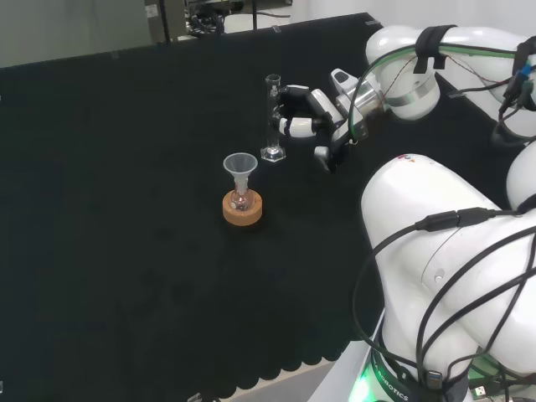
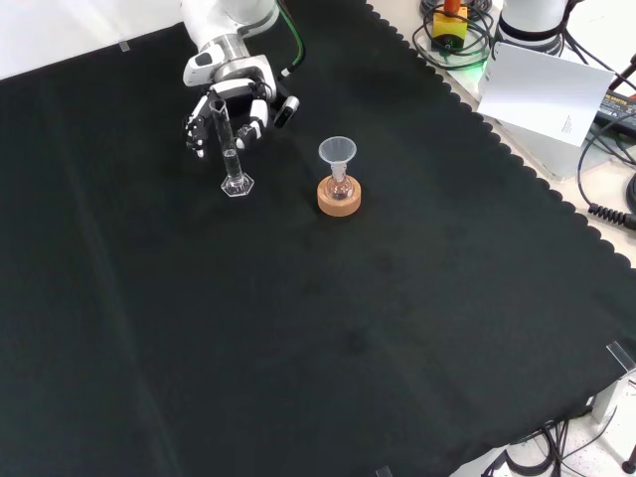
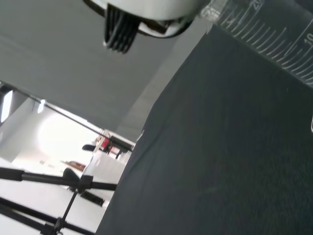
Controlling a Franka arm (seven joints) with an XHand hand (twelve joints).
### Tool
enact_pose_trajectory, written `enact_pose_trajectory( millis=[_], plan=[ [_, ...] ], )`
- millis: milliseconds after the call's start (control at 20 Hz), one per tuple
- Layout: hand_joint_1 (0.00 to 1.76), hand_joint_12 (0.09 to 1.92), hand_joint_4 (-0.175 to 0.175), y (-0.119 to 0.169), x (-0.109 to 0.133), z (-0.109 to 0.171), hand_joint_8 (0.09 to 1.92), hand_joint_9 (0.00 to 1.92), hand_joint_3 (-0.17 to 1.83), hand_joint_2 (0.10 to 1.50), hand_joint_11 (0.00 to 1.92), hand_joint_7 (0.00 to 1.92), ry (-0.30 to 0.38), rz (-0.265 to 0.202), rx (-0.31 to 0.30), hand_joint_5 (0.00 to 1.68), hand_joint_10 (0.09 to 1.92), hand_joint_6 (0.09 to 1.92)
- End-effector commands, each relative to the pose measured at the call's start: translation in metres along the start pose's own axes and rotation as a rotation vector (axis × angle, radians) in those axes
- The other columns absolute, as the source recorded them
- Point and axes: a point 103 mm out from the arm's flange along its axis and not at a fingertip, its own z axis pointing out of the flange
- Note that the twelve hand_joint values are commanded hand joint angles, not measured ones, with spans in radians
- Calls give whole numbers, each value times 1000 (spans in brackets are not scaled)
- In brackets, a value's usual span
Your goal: Pick up the graduated cylinder.
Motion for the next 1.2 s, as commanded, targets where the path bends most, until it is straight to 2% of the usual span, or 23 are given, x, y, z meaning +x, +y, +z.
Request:
enact_pose_trajectory(
  millis=[50, 250, 400, 750, 1200],
  plan=[
    [1074, 1258, 26, 3, 2, 8, 553, 796, 645, 677, 493, 595, -2, -38, 104, 650, 450, 548],
    [1077, 1270, 27, 5, 5, 18, 557, 794, 650, 669, 485, 591, -27, -40, 114, 634, 452, 578],
    [1080, 1272, 28, 5, 6, 23, 562, 803, 651, 667, 492, 599, -13, -37, 86, 640, 457, 588],
    [1084, 1268, 34, 4, 5, 24, 570, 825, 656, 666, 514, 626, -22, -26, 64, 671, 463, 608],
    [1083, 1258, 36, 1, 3, 16, 568, 835, 660, 664, 527, 638, -13, -27, 72, 678, 460, 614]
  ],
)
